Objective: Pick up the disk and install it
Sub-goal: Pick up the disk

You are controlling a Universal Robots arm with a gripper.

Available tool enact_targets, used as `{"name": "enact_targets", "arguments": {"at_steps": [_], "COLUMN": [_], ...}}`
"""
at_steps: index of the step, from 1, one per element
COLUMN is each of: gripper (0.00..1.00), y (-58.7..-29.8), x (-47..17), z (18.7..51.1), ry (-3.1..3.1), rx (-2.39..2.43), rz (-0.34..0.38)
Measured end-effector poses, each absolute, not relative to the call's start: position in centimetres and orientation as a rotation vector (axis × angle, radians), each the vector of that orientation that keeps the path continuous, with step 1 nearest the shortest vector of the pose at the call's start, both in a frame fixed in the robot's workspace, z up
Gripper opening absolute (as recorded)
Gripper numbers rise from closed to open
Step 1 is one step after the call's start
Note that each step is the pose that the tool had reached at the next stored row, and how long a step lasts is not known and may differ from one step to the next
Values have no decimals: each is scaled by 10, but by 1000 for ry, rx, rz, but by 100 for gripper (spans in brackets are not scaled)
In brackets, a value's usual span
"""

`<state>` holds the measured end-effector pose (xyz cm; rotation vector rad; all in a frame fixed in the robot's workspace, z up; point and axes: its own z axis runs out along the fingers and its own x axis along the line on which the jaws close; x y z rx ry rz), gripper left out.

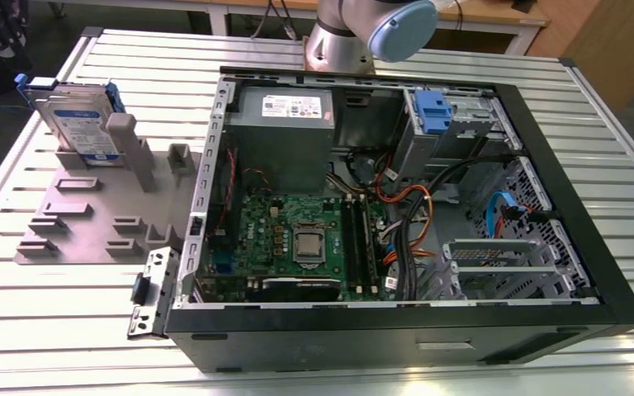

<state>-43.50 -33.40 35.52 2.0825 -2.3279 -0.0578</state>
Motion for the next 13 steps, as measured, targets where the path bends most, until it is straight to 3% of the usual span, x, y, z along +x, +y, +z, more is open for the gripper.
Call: {"name": "enact_targets", "arguments": {"at_steps": [13], "gripper": [11], "y": [-335], "x": [-435], "z": [355], "ry": [-2287], "rx": [2129], "rz": [-55]}}
